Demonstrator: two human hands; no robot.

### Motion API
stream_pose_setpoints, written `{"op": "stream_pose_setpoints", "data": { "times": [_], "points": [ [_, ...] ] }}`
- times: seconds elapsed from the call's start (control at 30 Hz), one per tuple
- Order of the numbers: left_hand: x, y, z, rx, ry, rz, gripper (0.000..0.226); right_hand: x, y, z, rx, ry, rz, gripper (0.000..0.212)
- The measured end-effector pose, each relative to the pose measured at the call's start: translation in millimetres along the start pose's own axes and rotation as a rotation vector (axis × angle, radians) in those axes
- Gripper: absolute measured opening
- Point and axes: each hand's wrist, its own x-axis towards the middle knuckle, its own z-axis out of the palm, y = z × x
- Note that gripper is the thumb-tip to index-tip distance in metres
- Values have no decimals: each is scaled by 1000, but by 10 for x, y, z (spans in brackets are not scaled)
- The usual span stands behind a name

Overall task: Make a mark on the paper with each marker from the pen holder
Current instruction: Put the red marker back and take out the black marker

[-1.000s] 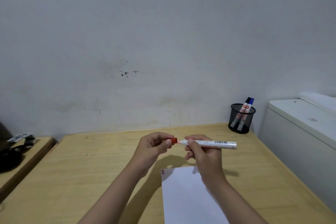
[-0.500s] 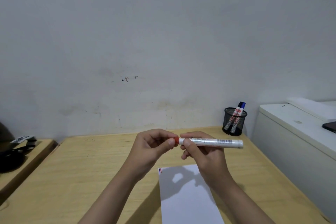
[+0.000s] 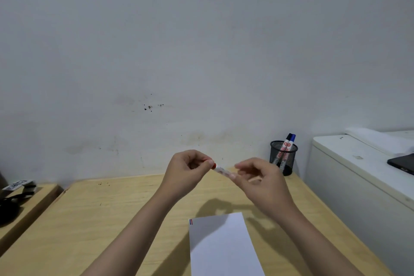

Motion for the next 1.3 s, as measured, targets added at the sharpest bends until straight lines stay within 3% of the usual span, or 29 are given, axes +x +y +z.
{"op": "stream_pose_setpoints", "data": {
  "times": [0.1,0.2,0.3,0.37,0.6,0.73,0.9,1.07,1.2,1.3],
  "points": [
    [141,123,160,17,-67,14,12,158,39,-130,-219,-58,-139,27],
    [304,226,366,-7,-127,47,17,262,107,-211,-151,-132,-155,33],
    [491,259,620,-53,-156,66,18,414,264,-371,-106,-97,-153,48],
    [645,214,823,-53,-148,79,20,581,399,-560,-106,-28,-134,59],
    [1308,-299,1685,168,-127,67,25,1451,744,-1374,-172,396,-90,47],
    [1593,-596,2133,295,-133,144,29,1874,1050,-1536,-198,508,-116,46],
    [1807,-838,2476,433,-175,180,37,2130,1581,-1443,-337,409,41,42],
    [1834,-906,2570,361,-88,160,33,2177,1928,-1343,-548,234,213,37],
    [1800,-890,2542,241,-50,146,35,2261,1975,-1274,-772,130,146,56],
    [1786,-891,2533,211,-39,141,35,2309,1930,-1226,-912,157,122,45]
  ]
}}
